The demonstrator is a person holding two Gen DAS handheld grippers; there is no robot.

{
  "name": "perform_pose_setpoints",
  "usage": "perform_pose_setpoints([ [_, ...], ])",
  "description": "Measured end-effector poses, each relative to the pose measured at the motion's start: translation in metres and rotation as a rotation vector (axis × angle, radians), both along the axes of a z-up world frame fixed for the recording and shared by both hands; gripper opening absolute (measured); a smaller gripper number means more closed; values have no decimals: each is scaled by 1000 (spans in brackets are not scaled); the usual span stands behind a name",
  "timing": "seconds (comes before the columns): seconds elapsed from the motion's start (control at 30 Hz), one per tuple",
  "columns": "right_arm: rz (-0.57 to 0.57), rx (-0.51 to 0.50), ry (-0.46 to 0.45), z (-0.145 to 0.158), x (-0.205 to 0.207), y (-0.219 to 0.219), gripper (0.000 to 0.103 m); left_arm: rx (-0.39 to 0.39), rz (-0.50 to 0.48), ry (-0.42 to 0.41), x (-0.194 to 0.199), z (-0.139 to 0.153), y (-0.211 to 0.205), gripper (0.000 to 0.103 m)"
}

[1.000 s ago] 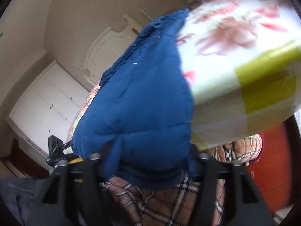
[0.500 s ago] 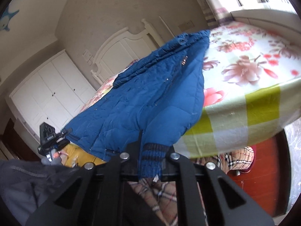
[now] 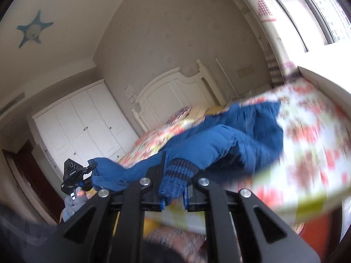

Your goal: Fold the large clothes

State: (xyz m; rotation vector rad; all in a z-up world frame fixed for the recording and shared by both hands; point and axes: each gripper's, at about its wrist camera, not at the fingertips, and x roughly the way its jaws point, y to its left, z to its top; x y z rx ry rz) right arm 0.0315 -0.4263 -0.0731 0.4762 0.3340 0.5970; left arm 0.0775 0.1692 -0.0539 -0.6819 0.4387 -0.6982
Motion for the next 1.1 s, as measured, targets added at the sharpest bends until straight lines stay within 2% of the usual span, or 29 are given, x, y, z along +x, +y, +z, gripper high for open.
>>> perform_pose_setpoints([
  [0.07, -18, -8, 42, 14, 50, 6, 11, 44, 43, 22, 44, 14, -11, 23],
  [0.13, -47, 5, 115, 17, 107, 6, 11, 74, 91, 88, 97, 21, -24, 23],
  [0.23, -83, 44, 202, 6, 169, 1, 11, 96, 184, 183, 165, 18, -31, 23],
  [0.27, -102, 57, 246, -4, 198, -3, 11, 106, 218, 209, 183, 14, -30, 23],
  [0.33, -137, 82, 310, -21, 229, -8, 12, 103, 269, 274, 222, 1, -24, 24],
  [0.4, -188, 76, 397, -45, 266, -12, 22, 121, 283, 353, 257, -18, -21, 26],
  [0.43, -192, 80, 445, -58, 282, -13, 37, 141, 296, 390, 267, -27, -19, 26],
  [0.47, -176, 118, 463, -69, 294, -16, 47, 146, 294, 424, 277, -35, -16, 26],
  [0.53, -125, 179, 426, -72, 296, -23, 55, 132, 260, 426, 286, -41, -9, 26],
  [0.57, -121, 181, 399, -67, 293, -28, 69, 141, 246, 411, 286, -40, -6, 26],
  [0.6, -133, 160, 354, -59, 289, -35, 76, 174, 232, 389, 286, -38, -2, 27],
  [0.63, -149, 114, 308, -51, 285, -42, 79, 214, 219, 371, 286, -37, 2, 35],
  [0.67, -158, 51, 282, -44, 285, -47, 79, 249, 204, 357, 287, -37, 5, 46],
  [0.73, -163, -74, 289, -41, 292, -51, 79, 295, 168, 329, 285, -39, 15, 95],
  [0.8, -124, -180, 331, -48, 305, -50, 79, 307, 134, 291, 284, -39, 20, 96],
  [0.93, 5, -323, 377, -70, 320, -28, 79, 364, 28, 285, 286, -46, 13, 96],
  [1.0, 40, -453, 383, -80, 331, -9, 79, 413, -4, 300, 292, -54, 1, 96],
  [1.07, 25, -511, 359, -83, 333, -3, 78, 447, -21, 317, 295, -62, -6, 96],
  [1.1, 15, -472, 361, -85, 337, -8, 77, 470, -27, 328, 296, -65, -11, 96],
])
